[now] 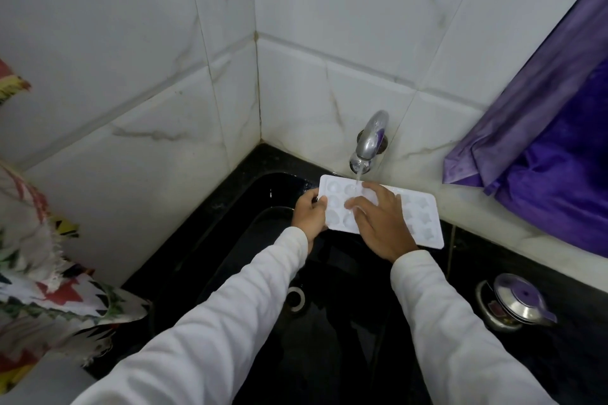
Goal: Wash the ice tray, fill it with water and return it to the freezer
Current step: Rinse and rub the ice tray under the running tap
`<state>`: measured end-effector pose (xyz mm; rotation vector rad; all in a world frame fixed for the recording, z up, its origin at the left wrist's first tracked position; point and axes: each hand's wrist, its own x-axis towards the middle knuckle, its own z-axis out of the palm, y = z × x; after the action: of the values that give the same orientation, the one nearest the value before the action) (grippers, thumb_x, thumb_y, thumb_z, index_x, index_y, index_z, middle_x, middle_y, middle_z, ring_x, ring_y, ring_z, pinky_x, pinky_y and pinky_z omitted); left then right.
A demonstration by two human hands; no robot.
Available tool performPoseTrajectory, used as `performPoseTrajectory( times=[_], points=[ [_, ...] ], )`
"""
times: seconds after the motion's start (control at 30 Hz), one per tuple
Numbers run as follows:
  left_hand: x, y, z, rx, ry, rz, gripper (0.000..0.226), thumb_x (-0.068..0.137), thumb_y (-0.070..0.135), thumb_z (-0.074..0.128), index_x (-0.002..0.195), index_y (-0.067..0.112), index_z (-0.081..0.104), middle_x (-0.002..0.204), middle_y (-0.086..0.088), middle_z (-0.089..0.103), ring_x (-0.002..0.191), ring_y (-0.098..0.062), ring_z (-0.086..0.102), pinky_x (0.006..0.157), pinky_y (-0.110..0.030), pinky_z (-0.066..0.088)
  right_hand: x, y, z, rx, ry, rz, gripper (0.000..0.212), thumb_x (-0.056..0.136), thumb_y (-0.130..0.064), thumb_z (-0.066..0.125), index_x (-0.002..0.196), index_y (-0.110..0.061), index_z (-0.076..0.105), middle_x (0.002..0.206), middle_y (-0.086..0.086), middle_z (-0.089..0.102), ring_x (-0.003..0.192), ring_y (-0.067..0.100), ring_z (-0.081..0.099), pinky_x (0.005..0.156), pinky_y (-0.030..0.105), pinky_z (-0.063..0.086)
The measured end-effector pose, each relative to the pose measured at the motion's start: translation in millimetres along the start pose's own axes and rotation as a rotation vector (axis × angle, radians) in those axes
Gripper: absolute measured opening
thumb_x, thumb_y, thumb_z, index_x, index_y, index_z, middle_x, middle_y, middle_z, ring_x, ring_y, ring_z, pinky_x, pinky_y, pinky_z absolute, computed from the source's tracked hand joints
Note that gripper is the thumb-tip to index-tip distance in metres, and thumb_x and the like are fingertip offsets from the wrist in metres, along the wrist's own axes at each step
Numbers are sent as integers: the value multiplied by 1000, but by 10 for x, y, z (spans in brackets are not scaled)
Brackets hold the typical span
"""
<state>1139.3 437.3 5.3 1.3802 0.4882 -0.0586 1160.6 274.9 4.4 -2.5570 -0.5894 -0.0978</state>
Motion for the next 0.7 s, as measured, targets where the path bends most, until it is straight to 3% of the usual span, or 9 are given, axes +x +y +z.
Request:
performPoseTrajectory(
  times=[0.2, 0.37, 0.5, 0.7],
  points=[
    [28, 13, -42, 8, 9, 7, 21, 103, 14, 42, 115, 19, 58, 113, -6, 67, 106, -26, 66, 90, -47, 57, 40, 34, 13, -160, 26, -59, 29, 97, -36, 39, 105, -30, 67, 140, 10, 43, 125, 33, 43, 101, 53, 37],
    [31, 16, -63, -7, 4, -4, 21, 103, 14, 42, 118, 17, 58, 117, -10, 66, 108, -28, 65, 91, -48, 57, 12, -43, 44, -146, 1, -20, 35, 93, -37, 33, 106, -28, 64, 145, 10, 40, 132, 30, 36, 110, 61, 27],
    [20, 5, -96, -13, -18, -21, 19, 103, 14, 42, 109, 23, 58, 114, -8, 66, 109, -29, 65, 91, -52, 56, -14, -29, 45, -167, 13, -49, 35, 96, -38, 32, 110, -33, 64, 144, 10, 43, 130, 31, 39, 109, 57, 30],
    [3, -2, -90, -37, -39, -16, 18, 103, 15, 44, 113, 22, 56, 111, -4, 66, 108, -27, 66, 90, -50, 57, -48, -67, 35, -151, 55, -20, 31, 95, -36, 34, 105, -32, 63, 142, 7, 43, 128, 28, 40, 109, 57, 29]
  ],
)
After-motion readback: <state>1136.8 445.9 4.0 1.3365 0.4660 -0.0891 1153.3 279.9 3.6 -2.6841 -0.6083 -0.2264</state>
